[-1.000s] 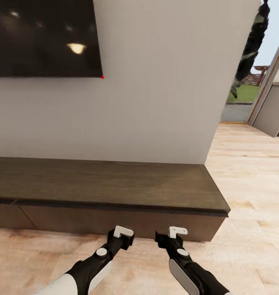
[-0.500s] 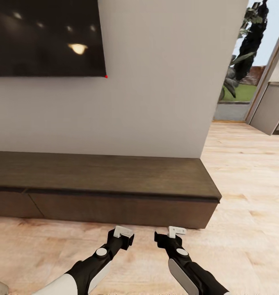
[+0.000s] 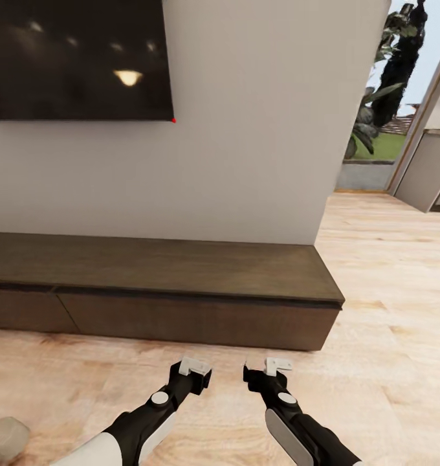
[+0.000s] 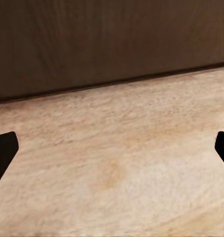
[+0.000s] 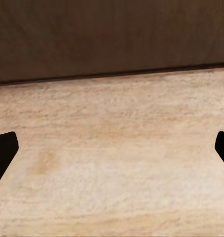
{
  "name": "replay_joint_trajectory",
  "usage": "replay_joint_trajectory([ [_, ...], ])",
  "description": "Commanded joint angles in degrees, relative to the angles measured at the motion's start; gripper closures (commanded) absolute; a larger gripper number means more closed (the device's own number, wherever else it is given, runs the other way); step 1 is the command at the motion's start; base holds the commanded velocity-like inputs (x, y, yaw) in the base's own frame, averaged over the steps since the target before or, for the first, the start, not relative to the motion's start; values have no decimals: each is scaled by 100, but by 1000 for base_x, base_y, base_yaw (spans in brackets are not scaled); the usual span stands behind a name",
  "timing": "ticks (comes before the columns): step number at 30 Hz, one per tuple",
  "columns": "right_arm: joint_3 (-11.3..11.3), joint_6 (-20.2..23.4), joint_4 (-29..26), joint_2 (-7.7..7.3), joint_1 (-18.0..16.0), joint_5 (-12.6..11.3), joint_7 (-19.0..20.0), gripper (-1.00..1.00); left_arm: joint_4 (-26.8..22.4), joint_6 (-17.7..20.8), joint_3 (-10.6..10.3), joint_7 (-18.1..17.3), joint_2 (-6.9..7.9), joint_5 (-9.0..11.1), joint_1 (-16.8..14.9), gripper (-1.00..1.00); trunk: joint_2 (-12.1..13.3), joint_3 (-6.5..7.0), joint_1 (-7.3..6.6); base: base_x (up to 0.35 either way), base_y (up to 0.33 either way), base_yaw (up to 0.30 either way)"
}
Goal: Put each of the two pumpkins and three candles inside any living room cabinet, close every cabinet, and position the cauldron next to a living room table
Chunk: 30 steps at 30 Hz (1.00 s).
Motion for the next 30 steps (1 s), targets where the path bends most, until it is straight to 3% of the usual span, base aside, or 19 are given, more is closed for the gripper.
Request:
replay_joint_trajectory([
  [1, 24, 23, -12, -8, -5, -22, -47, -100, 2, -28, -49, 42, 2, 38, -8, -100, -3, -5, -5, -310, 0, 177],
  [9, 27, 24, -6, -7, -5, -21, -43, -100, 1, -28, -53, 42, -3, 36, -8, -100, -3, -5, -5, -189, 0, 254],
  [30, 30, 24, -5, -7, -5, -14, -41, -100, -6, -20, -48, 51, 2, 44, -8, -100, -3, -5, -5, -10, 0, 288],
])
